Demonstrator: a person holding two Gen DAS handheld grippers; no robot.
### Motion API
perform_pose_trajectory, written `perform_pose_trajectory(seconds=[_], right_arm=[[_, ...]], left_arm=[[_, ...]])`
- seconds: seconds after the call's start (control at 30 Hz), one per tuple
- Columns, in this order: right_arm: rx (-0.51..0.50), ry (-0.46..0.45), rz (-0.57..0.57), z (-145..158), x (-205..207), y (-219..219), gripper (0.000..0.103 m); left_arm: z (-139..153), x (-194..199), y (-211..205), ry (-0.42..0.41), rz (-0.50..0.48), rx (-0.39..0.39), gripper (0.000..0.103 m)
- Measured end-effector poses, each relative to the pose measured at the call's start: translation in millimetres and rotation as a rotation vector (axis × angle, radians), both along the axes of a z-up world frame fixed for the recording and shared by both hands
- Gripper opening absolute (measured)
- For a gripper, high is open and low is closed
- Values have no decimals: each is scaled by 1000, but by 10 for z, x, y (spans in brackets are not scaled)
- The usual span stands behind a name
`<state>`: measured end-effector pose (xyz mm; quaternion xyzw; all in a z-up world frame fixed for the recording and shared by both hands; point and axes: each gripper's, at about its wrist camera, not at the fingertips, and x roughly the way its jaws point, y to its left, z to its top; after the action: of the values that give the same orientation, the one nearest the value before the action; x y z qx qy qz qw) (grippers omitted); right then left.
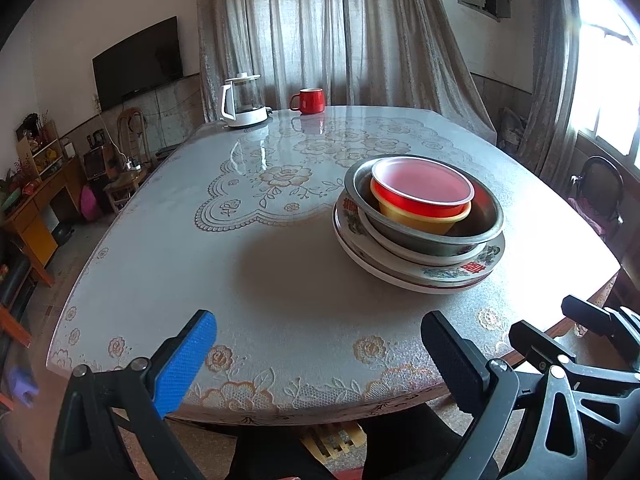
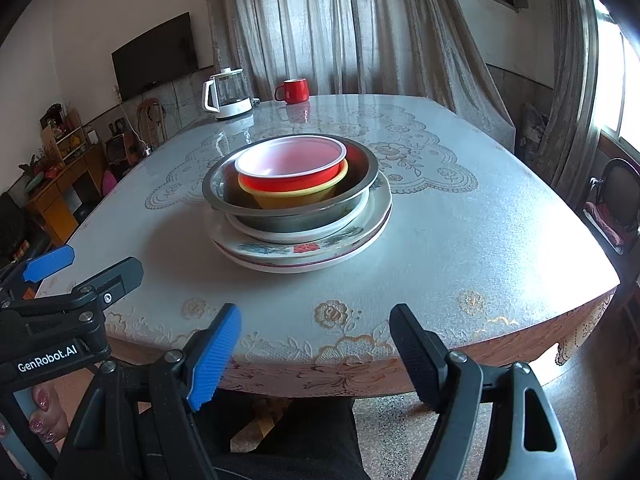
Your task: Organize plates and bowls
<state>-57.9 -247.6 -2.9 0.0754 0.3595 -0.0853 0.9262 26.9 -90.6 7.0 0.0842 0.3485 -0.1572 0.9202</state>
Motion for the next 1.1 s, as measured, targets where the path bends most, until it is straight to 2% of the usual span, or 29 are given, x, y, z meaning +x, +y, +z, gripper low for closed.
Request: perform_pose_trajectory(seconds=[0.27,1.1], right_arm=[[1,-3,5,-3,10,8,78],[1,-2,5,11,19,-13,78]], left_arm=[[15,-12,-18,-13,2,10,103],[-34,24,-8,14,-3,5,103]])
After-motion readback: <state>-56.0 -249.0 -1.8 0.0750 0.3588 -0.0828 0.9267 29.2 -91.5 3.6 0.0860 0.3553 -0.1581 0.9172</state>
